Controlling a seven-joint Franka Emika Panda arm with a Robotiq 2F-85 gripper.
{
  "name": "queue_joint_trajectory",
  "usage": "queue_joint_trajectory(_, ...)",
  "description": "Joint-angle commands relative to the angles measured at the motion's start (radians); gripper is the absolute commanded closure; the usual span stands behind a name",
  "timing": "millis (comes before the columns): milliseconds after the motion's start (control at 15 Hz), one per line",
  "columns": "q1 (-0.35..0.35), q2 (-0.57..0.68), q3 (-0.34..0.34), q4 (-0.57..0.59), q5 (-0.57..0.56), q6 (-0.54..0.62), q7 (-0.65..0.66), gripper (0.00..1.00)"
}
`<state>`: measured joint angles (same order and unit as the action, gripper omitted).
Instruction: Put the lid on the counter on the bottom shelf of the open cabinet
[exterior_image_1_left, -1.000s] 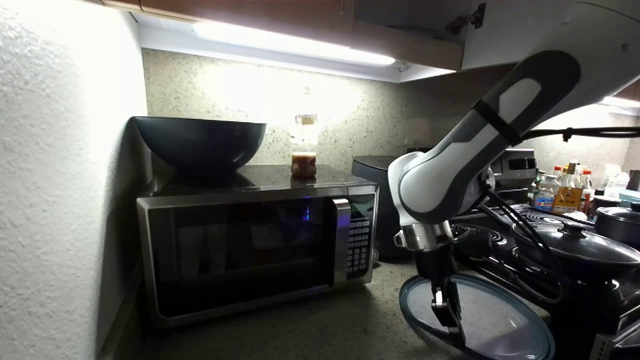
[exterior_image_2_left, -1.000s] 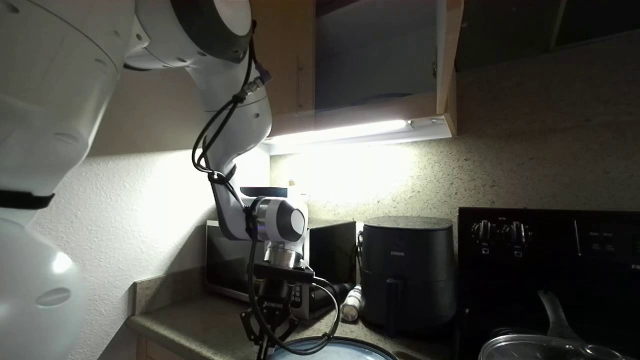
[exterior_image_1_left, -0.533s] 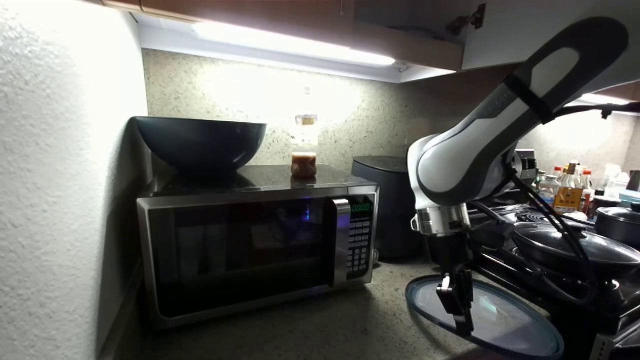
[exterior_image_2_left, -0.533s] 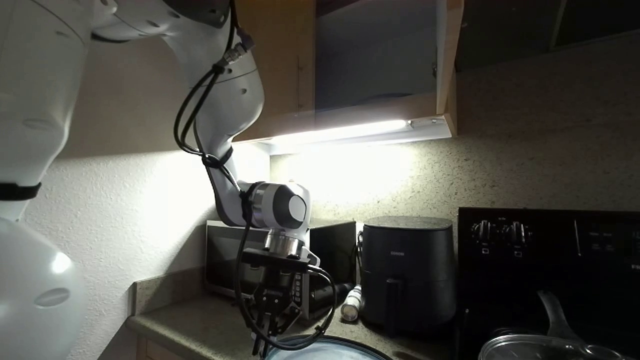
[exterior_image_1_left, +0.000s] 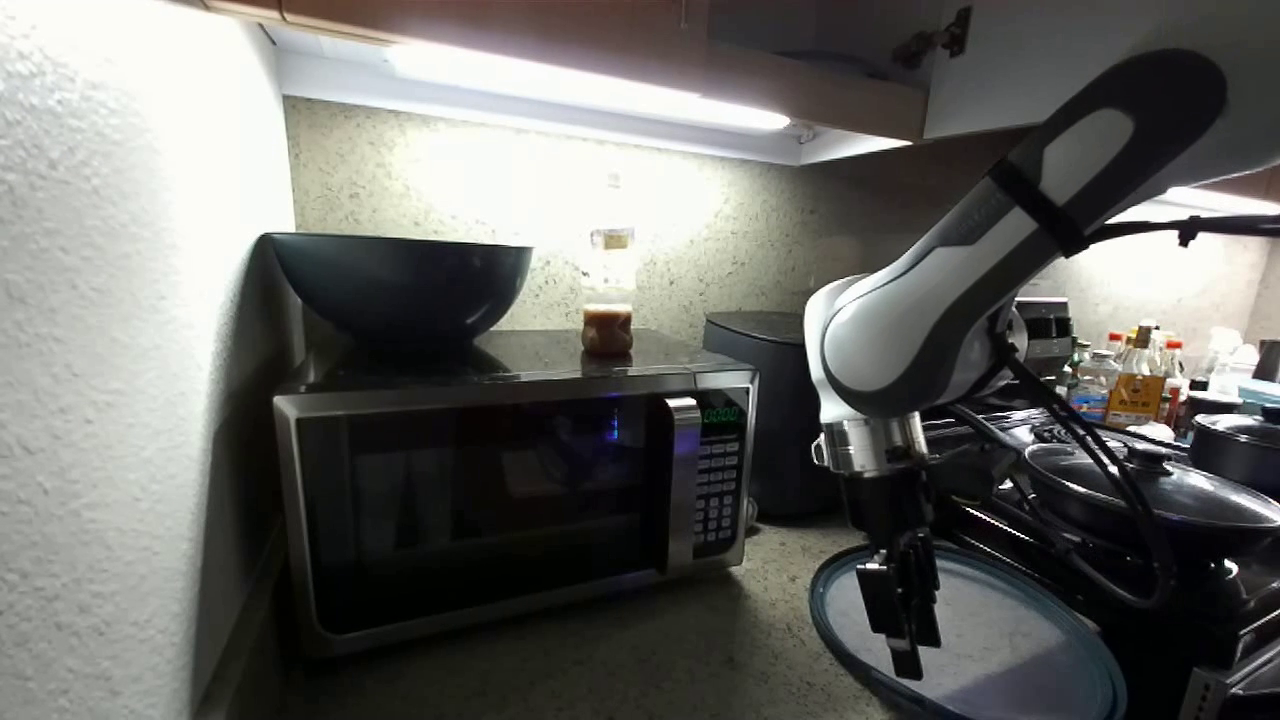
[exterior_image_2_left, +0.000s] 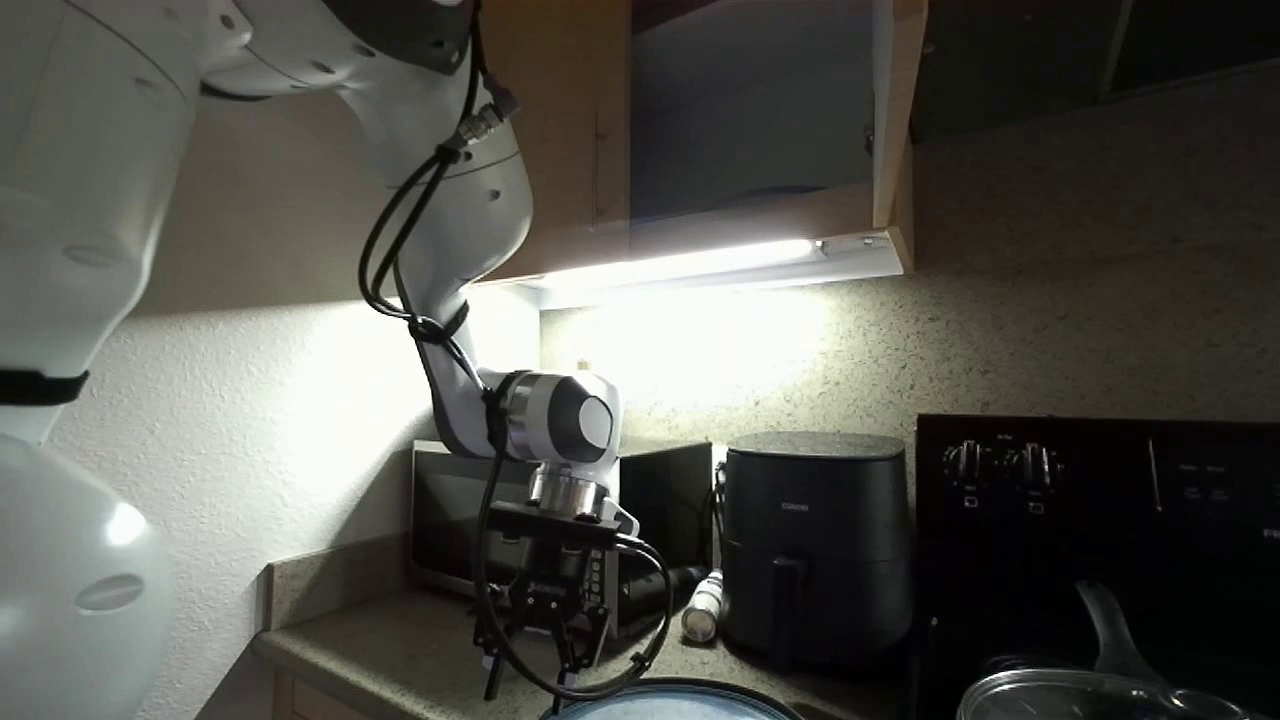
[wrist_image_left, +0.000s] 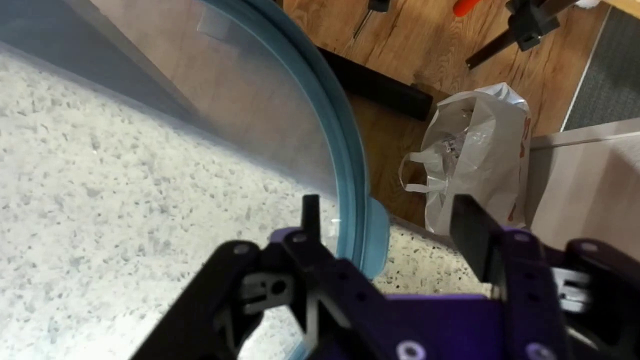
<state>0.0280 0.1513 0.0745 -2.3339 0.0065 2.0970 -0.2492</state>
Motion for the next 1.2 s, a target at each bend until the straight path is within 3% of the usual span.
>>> queue_joint_trajectory(0,0.010,0.053,-0.002,0.040,-0.025,0.012,0.006,0.02)
queue_joint_trajectory(933,0.001,0.239,0.001,0.184,-0.036,-0.028,-0.015,0.00)
queue_joint_trajectory(1067,-0.004,0.239,0.002,0.190,-0.031,-0.033,-0.026,0.27)
queue_joint_trajectory(1133,-0.007,0.238,0.001,0.191,-0.030,-0.032,-0.031,0.33)
